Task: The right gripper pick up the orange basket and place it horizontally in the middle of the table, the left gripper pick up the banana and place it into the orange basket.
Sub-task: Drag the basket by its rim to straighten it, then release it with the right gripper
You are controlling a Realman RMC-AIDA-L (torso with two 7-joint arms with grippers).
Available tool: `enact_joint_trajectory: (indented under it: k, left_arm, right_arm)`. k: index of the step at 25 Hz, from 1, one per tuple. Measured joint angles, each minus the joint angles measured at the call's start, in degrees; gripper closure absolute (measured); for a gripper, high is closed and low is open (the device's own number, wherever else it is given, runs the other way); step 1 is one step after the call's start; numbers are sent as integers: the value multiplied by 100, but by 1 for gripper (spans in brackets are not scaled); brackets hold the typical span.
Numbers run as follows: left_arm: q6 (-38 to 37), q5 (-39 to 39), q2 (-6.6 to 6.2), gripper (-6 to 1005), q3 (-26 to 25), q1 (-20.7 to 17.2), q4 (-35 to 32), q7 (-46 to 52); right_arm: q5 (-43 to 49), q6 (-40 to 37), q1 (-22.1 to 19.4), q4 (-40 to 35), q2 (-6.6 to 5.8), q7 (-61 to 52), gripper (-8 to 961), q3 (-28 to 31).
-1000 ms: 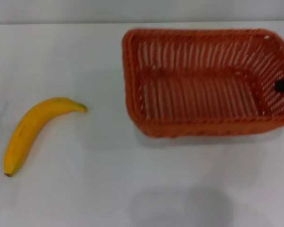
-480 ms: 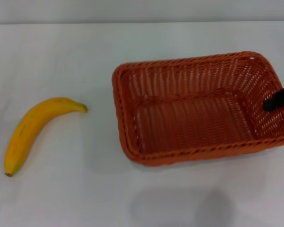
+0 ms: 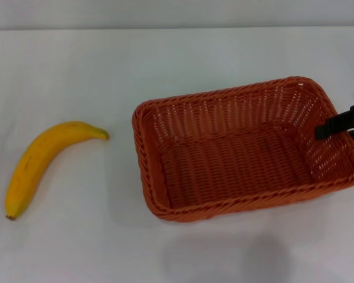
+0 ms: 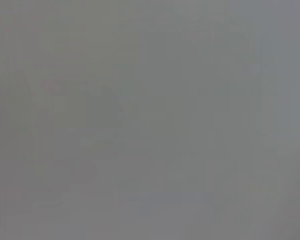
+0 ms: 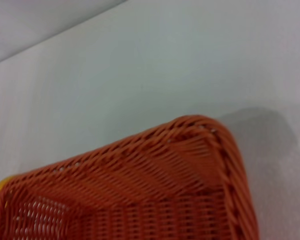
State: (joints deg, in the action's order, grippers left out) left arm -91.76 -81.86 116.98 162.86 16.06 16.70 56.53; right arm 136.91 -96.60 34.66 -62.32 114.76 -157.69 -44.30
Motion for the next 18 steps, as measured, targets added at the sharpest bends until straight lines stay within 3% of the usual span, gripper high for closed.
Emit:
enact_joint_trajectory:
  k: [5,13,18]
  left_arm:
    - [27,-3,0,187,-6,52,0,-2]
    - [67,1,0,196,-9,125,0,-3]
    - [67,-1,0,201,-9,132,0,-3]
  right_arm:
    - [0,-348,78,0,-10,17,424,-16]
    - [0,-582,95,5,33,-2,192,-231]
    - [-67,-641,108,98,49,-39,190,-447]
